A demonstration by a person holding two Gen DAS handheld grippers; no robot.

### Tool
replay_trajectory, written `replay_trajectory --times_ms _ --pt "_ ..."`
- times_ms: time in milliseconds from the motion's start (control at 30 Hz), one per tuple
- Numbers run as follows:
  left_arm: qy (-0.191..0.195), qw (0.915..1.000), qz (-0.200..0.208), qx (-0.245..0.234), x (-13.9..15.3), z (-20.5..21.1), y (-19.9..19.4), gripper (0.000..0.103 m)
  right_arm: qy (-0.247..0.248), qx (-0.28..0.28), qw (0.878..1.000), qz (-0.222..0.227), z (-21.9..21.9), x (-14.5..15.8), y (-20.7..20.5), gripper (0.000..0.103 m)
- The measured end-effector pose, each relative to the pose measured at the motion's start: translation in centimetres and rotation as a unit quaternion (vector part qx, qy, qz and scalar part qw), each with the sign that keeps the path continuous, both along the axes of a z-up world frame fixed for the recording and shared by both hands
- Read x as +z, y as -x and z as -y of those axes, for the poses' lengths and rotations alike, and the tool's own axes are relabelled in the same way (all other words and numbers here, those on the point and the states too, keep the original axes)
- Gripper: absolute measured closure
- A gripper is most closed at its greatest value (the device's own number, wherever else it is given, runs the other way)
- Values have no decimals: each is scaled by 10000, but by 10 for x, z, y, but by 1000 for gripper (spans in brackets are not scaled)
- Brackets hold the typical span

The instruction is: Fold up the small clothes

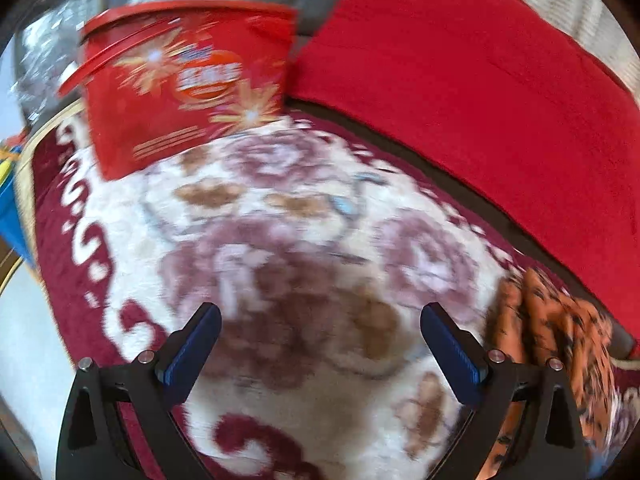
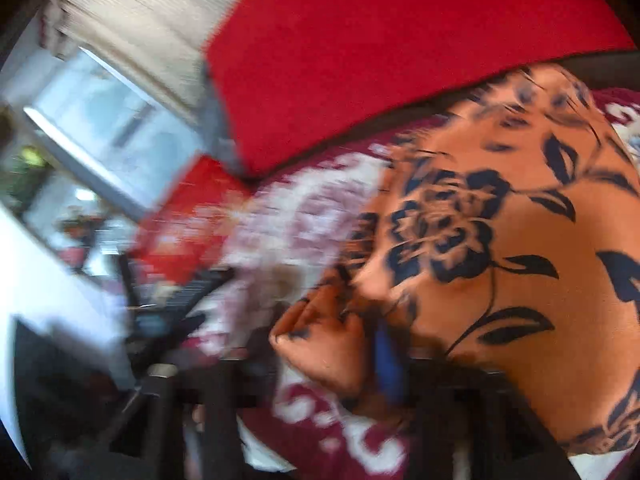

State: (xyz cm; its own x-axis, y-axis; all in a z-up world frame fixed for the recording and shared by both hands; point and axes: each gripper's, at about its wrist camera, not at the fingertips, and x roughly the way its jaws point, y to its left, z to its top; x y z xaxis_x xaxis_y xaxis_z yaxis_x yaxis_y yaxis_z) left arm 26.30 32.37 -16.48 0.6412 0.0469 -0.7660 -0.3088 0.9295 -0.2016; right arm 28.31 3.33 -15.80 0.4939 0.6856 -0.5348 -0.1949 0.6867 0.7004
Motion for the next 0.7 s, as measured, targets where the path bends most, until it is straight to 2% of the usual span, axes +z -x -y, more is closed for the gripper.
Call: replay_trajectory --times_ms 33,67,100,167,233,300,367,400,467,500,533,567,600,633,700 --pt "-15 9999 52 -123 2 7 1 3 -354 71 9991 201 15 9 6 22" --pt "14 9991 145 -390 5 20 3 3 -470 26 9982 366 25 17 12 22" --pt "80 9977 191 -647 7 29 4 3 -468 -74 9972 574 39 27 21 22" --pt "355 9888 174 -1440 7 55 8 3 -442 -324 9951 823 68 38 35 22" --pt "729 9775 86 -1980 4 73 12 3 -197 -755 9928 904 94 41 48 22" --pt "1118 9645 -37 -2391 -1 84 14 3 279 -1210 9880 914 124 37 61 23" --pt "1572 9465 -144 -2816 -4 94 16 3 358 -1461 9849 861 142 28 70 27" --pt "1660 9405 -145 -2961 -4 99 18 3 294 -1538 9847 763 156 20 75 32" --pt "1443 9411 -93 -3057 -4 108 21 5 398 -1646 9836 616 160 6 75 44" --pt "1308 9423 -87 -3080 -5 112 22 9 546 -1663 9833 502 157 0 69 56" --pt "1240 9416 -122 -3127 -7 117 22 29 655 -1625 9839 343 154 -8 65 65" --pt "1299 9368 -233 -3240 -11 122 20 48 726 -1517 9857 70 148 -22 58 65" --pt "1405 9324 -339 -3314 -14 123 20 52 730 -1516 9857 -35 147 -31 61 65" --pt "1458 9319 -403 -3296 -17 123 19 52 711 -1532 9856 -31 146 -34 61 65" --pt "1518 9329 -413 -3241 -19 121 14 46 604 -1528 9864 54 149 -29 64 62"
